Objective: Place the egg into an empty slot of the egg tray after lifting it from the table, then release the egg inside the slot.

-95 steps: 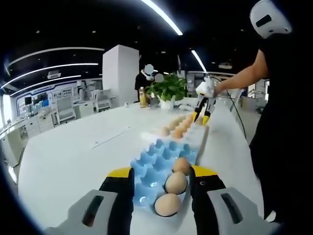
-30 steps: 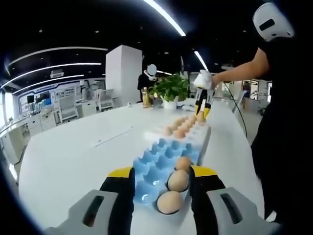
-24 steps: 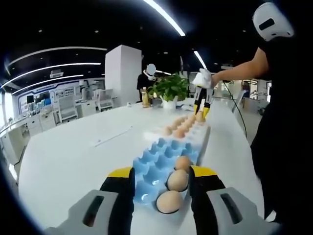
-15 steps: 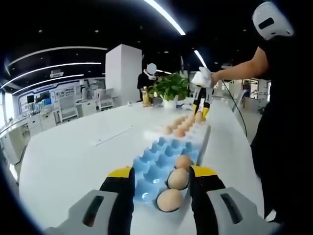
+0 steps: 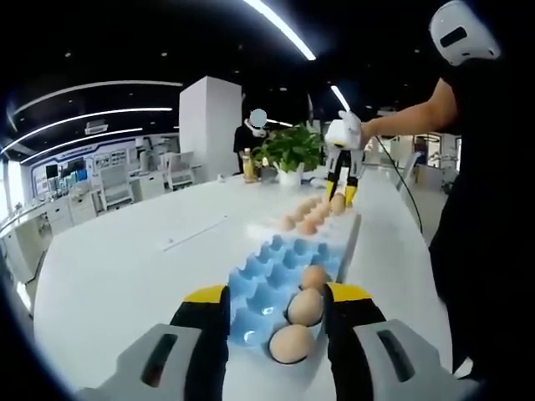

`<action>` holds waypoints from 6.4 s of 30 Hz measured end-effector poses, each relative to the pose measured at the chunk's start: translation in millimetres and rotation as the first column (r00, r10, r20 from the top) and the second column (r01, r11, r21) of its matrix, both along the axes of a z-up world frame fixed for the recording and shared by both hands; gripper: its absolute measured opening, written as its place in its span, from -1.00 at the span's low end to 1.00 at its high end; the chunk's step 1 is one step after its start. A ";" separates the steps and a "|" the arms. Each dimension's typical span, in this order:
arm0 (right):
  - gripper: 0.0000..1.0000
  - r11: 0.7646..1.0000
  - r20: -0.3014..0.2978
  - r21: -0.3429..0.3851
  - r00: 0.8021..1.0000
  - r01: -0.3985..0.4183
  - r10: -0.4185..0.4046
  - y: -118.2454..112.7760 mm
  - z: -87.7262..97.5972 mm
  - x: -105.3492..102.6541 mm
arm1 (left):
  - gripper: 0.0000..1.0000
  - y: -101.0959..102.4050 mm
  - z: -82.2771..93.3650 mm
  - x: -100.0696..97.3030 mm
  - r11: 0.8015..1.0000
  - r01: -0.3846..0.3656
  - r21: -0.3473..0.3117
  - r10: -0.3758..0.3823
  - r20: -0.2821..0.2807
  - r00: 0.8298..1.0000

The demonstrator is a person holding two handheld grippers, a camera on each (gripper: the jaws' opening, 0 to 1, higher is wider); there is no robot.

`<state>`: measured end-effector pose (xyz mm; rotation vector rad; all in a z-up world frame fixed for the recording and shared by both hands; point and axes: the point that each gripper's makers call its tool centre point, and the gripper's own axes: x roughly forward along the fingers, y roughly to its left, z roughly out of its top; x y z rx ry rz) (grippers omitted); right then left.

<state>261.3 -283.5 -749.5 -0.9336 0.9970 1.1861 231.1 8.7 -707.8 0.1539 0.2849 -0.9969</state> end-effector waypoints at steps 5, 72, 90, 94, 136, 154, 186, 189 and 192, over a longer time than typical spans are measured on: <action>-0.55 0.999 -0.004 0.018 1.000 -0.031 0.031 17.6 1.2 1.9 | -0.10 1.8 0.4 -0.3 1.000 -0.002 0.004 0.002 0.000 1.000; -0.56 0.945 -0.058 0.130 0.949 -0.301 0.311 164.5 -27.6 -29.7 | -0.12 4.2 -5.0 -5.0 1.000 -0.010 0.000 0.010 -0.014 1.000; -0.56 0.940 -0.068 0.119 0.942 -0.319 0.328 172.0 -39.6 -31.1 | -0.13 5.3 -3.7 -3.4 1.000 -0.011 0.001 0.011 -0.014 1.000; -0.56 0.941 -0.066 0.117 0.943 -0.318 0.327 171.5 -41.9 -29.5 | -0.13 4.7 -4.2 -3.3 1.000 -0.008 0.004 0.008 -0.013 1.000; -0.46 0.933 -0.054 0.241 0.956 -0.267 0.288 159.8 -37.2 -28.3 | -0.14 -1.7 -1.8 -2.8 1.000 0.005 0.012 -0.005 -0.012 1.000; -0.48 0.949 -0.012 0.268 0.984 -0.167 0.176 116.5 -25.4 -21.2 | -0.14 -3.3 -2.1 -3.5 1.000 0.009 0.013 -0.009 -0.009 1.000; -0.49 0.969 0.009 0.164 0.982 0.182 -0.186 -45.3 -31.9 -8.0 | -0.12 -8.3 -1.5 -1.5 0.999 0.028 0.025 -0.027 -0.009 1.000; -0.49 0.963 0.012 0.166 0.976 0.212 -0.217 -55.9 -30.0 -6.0 | -0.12 -10.1 -1.9 -1.1 0.999 0.032 0.028 -0.032 -0.010 0.999; -0.49 0.960 0.021 0.156 0.971 0.232 -0.238 -67.6 -28.9 -4.3 | -0.12 -11.1 -1.4 -0.5 0.999 0.034 0.026 -0.034 -0.011 0.999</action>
